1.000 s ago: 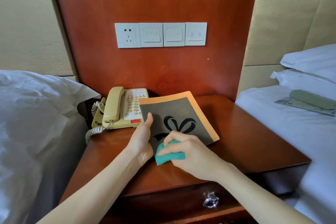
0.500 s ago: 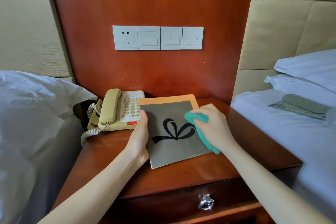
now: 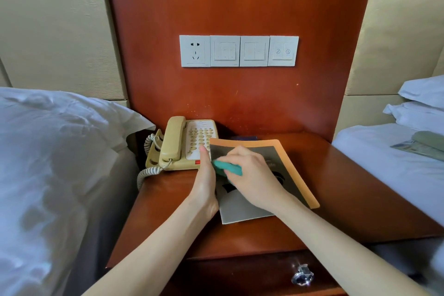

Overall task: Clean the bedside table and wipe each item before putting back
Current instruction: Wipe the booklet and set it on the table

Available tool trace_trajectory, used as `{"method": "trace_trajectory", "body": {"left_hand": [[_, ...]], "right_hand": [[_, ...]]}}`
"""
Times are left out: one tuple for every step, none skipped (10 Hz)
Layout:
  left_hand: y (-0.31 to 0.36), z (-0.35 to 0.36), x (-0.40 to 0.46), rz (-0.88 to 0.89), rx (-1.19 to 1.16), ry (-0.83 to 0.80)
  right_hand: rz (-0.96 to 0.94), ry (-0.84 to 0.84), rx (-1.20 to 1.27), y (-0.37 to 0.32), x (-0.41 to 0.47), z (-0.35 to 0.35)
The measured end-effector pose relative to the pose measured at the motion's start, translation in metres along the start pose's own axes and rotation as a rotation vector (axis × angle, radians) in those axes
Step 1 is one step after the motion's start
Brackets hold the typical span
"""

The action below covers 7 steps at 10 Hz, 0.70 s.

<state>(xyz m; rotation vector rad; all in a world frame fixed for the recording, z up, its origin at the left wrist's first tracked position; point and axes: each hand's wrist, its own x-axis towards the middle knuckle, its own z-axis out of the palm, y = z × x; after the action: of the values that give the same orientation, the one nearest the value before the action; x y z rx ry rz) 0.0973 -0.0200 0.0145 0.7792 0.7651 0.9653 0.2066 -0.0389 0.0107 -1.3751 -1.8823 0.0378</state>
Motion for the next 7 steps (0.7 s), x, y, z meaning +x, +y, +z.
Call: {"method": "trace_trajectory", "body": {"left_hand": [[0.003,-0.002,0.0,-0.004,0.037,-0.034],[-0.001,-0.006,0.005,-0.007,0.045,-0.027],[-0.001,-0.006,0.007,0.0,0.008,0.002],[-0.002,-0.01,0.014,0.056,-0.03,0.011],[0.0,-0.013,0.016,0.082,-0.022,0.047],[-0.001,-0.015,0.018,0.1,0.01,0.059],[-0.002,-0.014,0.017,0.127,0.074,0.067]], "right_hand": [[-0.044,-0.083,-0.011,0.001,-0.025,-0.004],[-0.1,-0.148,0.0,0.003,-0.045,-0.012],[-0.126,-0.22,0.012,0.007,-0.058,-0.022],[-0.139,-0.257,-0.008,0.014,-0.07,-0.031],[-0.046,-0.122,0.025,0.029,-0.075,-0.047],[0.109,0.065,0.025,0.05,-0.073,-0.065],[0.247,0.204,-0.012,0.067,-0.07,-0.077]]}}
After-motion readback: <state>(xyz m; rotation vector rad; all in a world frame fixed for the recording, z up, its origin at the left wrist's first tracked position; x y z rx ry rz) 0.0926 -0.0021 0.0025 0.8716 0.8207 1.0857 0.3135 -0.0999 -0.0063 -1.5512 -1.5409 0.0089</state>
